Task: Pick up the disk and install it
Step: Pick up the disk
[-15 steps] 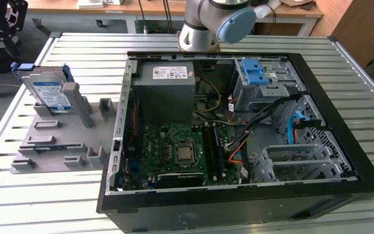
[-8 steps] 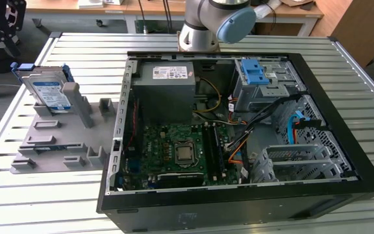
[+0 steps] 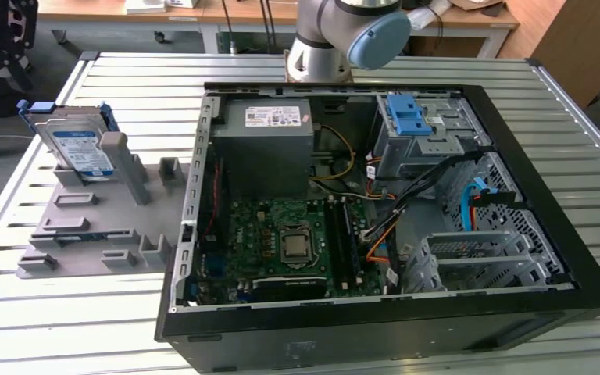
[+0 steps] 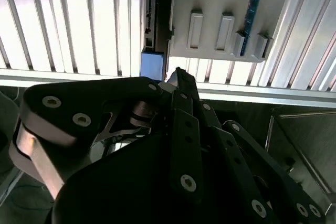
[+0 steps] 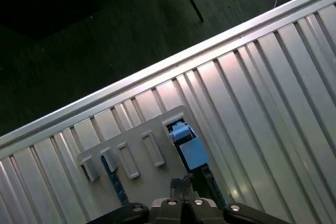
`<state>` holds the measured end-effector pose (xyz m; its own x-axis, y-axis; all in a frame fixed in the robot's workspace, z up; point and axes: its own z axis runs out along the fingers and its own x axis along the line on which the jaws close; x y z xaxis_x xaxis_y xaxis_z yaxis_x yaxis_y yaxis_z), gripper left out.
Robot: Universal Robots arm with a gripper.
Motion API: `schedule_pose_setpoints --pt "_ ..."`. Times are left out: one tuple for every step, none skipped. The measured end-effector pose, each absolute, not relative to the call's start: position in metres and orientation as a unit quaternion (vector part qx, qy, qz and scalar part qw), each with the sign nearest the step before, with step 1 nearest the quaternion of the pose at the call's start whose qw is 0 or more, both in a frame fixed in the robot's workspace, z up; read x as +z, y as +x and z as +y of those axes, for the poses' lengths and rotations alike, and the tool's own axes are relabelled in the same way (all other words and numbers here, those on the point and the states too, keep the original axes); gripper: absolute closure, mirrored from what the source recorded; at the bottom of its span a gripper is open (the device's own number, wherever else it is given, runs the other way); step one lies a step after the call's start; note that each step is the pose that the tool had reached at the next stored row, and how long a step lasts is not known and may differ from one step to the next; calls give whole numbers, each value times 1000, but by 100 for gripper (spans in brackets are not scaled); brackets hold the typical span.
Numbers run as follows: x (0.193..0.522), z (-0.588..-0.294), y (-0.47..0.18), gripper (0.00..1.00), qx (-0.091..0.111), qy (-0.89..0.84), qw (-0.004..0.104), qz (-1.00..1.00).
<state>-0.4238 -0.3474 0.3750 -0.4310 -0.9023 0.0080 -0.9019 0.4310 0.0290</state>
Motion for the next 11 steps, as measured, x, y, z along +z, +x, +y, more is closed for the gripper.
schedule_pose_setpoints --pt "375 -347 -424 89 -10 542 11 -841" --pt "375 -347 -424 89 -10 549 11 -836" --pt "375 -347 -424 89 -10 557 11 -831" --pt "375 -347 -424 89 -10 564 11 -826" --pt "375 -347 -424 89 -10 571 12 -821" --pt "375 -347 -424 89 -10 578 12 -816" --pt "374 -347 -424 89 -9 586 12 -810" --pt "374 -347 -424 89 -9 593 12 -805" --pt "374 -347 -424 89 -9 599 11 -800" --pt "374 -347 -424 89 -9 606 11 -796" --pt "374 -347 -424 89 -9 612 11 -791"
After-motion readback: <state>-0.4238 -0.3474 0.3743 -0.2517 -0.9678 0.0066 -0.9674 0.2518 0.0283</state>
